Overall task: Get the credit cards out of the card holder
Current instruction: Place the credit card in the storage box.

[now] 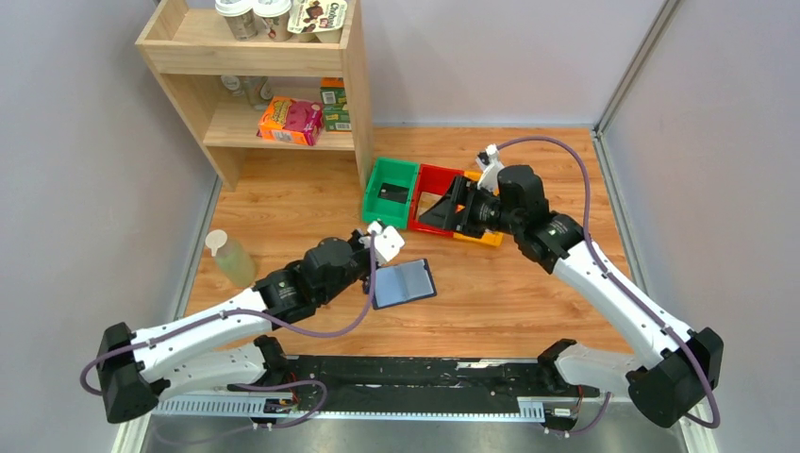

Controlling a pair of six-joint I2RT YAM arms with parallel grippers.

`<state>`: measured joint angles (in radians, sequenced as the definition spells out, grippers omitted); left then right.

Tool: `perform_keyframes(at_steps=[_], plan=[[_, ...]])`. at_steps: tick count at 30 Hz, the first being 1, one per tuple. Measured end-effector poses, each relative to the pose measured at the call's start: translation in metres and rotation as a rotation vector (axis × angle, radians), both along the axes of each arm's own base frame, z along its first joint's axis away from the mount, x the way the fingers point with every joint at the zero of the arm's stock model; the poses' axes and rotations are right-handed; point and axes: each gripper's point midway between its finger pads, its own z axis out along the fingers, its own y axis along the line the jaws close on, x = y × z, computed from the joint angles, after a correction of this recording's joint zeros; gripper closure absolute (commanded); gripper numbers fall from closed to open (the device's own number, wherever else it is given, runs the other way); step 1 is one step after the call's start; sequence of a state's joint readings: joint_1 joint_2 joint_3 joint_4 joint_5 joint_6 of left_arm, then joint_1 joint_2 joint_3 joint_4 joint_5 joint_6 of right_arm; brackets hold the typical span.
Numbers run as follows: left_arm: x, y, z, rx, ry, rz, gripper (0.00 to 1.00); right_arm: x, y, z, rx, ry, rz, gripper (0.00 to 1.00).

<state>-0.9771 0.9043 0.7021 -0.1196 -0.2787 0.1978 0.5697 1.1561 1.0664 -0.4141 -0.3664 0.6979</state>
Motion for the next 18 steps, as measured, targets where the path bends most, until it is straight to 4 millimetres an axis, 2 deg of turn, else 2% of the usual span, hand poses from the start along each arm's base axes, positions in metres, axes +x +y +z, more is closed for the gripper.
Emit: perform_keyframes(at_steps=[4,8,14,18], plan=[[0.004,-0.015,0.008,0.141,-0.178,-0.025,1.0,-0.006,0.009,0.007,0.077,0.085,-0.052,0.25],[0.005,-0.029,0.018,0.224,-0.315,-0.044,1.0,-0.012,0.018,0.001,0.121,0.17,-0.087,0.28],[0.005,-0.043,0.025,0.273,-0.408,-0.067,1.0,-0.009,0.022,-0.004,0.17,0.234,-0.137,0.34],[0.002,-0.051,0.026,0.288,-0.435,-0.094,1.0,-0.004,0.027,-0.009,0.191,0.266,-0.155,0.45]])
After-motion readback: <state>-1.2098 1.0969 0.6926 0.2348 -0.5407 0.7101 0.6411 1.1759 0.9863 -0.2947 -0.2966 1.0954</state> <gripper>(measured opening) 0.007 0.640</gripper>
